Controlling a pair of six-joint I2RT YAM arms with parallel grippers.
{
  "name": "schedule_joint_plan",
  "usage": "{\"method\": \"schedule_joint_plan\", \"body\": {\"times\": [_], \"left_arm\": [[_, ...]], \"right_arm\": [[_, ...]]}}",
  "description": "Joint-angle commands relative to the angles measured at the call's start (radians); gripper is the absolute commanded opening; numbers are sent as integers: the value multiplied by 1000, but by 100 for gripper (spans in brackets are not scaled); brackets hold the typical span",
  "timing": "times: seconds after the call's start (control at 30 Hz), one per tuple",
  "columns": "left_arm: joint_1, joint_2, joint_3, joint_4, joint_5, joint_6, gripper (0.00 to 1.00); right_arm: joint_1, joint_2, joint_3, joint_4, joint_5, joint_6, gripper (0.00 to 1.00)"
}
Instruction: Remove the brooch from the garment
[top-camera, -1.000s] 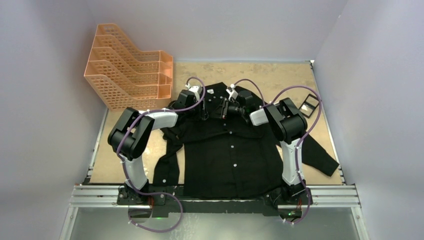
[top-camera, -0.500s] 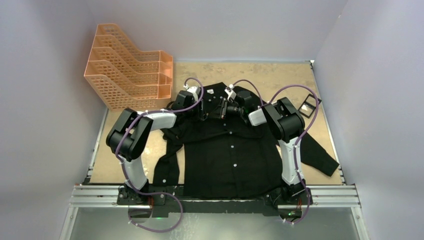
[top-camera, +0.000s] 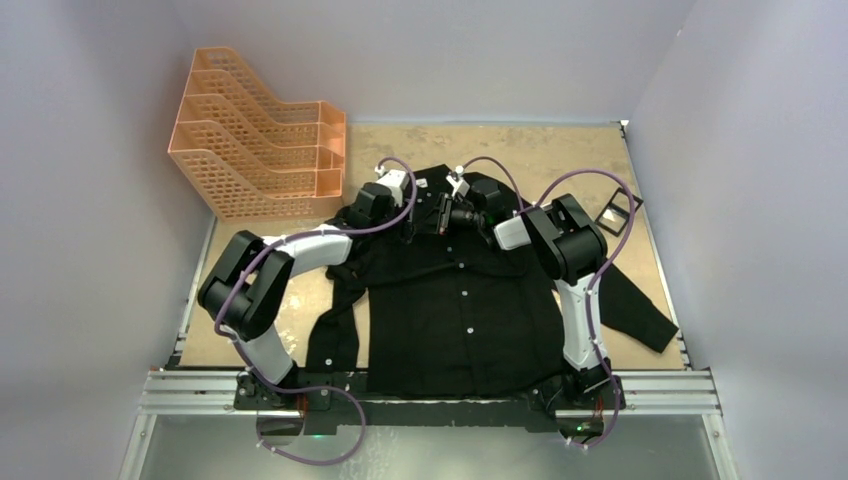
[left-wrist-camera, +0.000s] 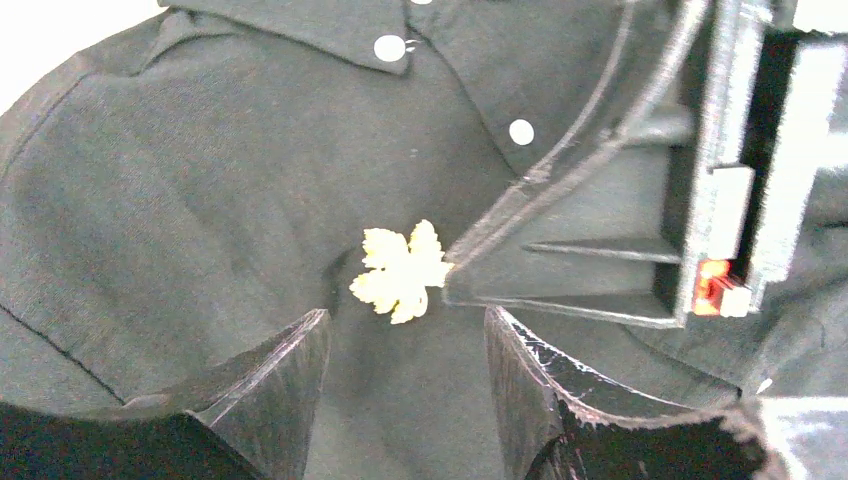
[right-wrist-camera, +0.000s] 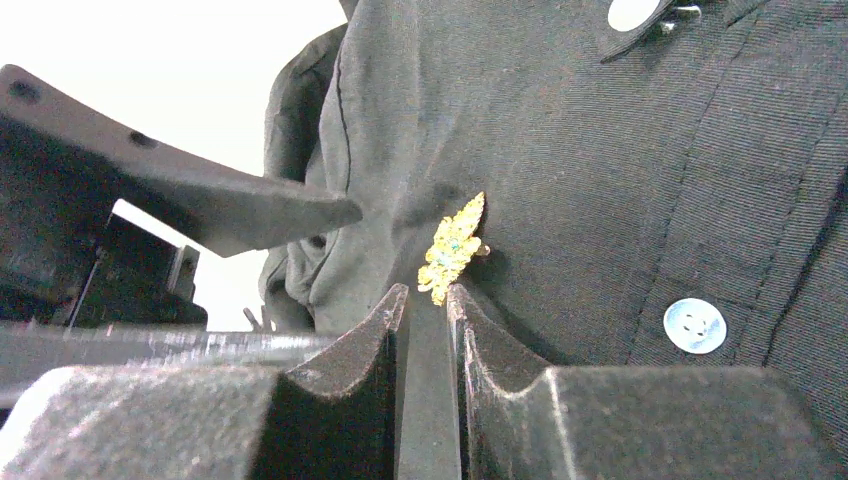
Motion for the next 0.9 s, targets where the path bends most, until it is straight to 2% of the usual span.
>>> {"method": "schedule_joint_plan", "body": {"times": [0.0,0.53,0.87], "left_arm": [[-73,-40,2,-5,-151,161,57],[-117,19,-40,87,-287,396,54],[-131,48,-60,163,-298,445,53]], "right_arm": [[8,6,32,26,-25,12,23],[8,-3,35,-4,-14,7,23],[8,-16,47,-22,-13,8,24]]}}
